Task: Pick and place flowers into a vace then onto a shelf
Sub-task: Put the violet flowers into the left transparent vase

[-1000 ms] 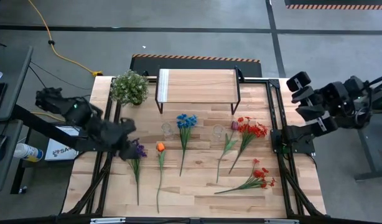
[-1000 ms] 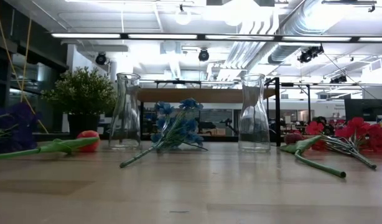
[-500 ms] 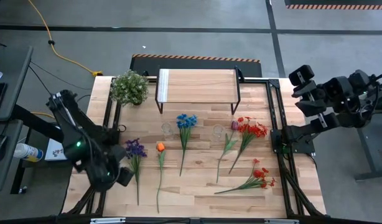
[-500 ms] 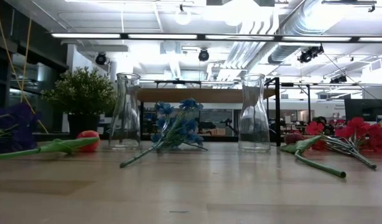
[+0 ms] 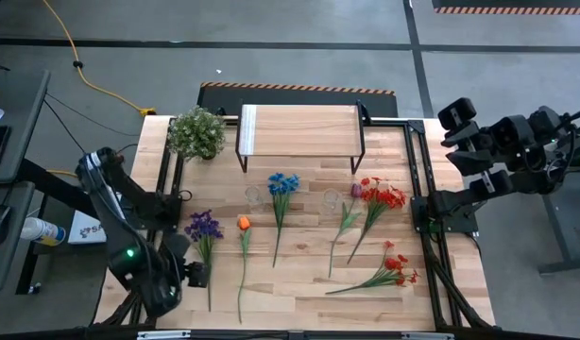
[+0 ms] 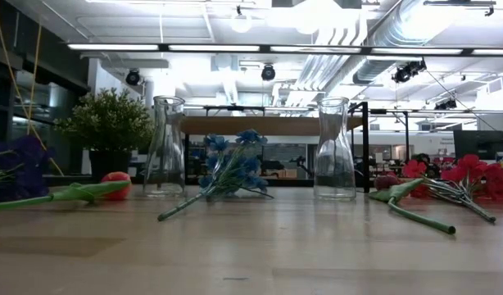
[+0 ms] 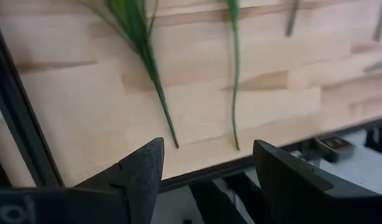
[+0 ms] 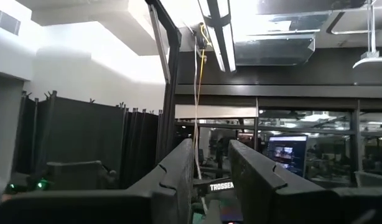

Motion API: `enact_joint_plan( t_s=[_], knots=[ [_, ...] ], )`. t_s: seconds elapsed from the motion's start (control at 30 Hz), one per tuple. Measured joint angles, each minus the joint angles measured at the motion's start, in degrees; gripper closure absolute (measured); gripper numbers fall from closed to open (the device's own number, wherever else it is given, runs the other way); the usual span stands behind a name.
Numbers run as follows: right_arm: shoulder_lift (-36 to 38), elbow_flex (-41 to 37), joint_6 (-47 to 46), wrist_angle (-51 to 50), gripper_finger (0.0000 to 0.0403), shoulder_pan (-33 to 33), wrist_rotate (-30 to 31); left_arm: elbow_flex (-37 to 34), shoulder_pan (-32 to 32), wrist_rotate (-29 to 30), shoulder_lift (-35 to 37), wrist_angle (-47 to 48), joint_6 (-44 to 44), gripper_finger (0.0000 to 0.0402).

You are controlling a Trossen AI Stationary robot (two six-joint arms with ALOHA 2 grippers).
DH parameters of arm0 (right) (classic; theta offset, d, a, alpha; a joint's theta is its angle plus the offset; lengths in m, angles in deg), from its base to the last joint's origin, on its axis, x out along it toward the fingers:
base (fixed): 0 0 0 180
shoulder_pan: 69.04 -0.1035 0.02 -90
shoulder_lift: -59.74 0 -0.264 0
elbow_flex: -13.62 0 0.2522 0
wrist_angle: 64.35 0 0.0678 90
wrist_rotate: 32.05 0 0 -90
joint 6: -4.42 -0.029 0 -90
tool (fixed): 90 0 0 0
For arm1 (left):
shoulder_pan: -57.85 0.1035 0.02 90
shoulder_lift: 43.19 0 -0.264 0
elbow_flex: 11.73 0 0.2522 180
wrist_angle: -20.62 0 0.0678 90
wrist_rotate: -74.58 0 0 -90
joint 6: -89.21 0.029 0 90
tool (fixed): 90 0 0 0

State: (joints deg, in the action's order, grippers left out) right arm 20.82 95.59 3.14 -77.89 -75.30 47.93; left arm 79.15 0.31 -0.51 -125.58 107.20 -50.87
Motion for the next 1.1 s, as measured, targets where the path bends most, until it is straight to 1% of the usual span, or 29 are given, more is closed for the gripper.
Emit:
enact_joint_plan(
  t_s=[0.2,0.3,0.43,0.67,0.9,1.0,1.1],
  knots=[
    [0.01,0.00,-2.69,-0.02,0.0308,0.02,-0.21,0.00,2.56,-1.77,-6.00,-1.94,-1.87,0.0124],
    [0.02,0.00,-2.73,-0.02,0.0308,0.01,-0.33,-0.02,4.26,-3.79,-9.15,-2.98,-2.15,0.0124],
    [0.04,0.00,-2.76,-0.17,0.0308,0.02,-0.69,0.00,6.17,-6.66,-12.22,-2.34,-2.28,0.0124],
    [0.04,0.00,-2.77,-0.42,0.0308,0.00,-4.00,-0.11,8.28,-9.41,-17.36,1.01,-2.54,0.0124],
    [0.04,0.00,-2.77,-0.44,0.0308,0.00,-4.55,-0.09,9.73,-10.50,-21.01,4.03,-2.49,0.0124],
    [0.04,0.00,-2.79,-0.44,0.0308,0.00,-5.01,-1.25,10.11,-10.76,-21.72,2.71,-2.48,0.0124],
    [0.04,0.00,-2.77,-0.44,0.0308,0.00,-5.31,-4.49,11.13,-11.39,-21.82,-1.06,-2.50,0.0124]
  ],
)
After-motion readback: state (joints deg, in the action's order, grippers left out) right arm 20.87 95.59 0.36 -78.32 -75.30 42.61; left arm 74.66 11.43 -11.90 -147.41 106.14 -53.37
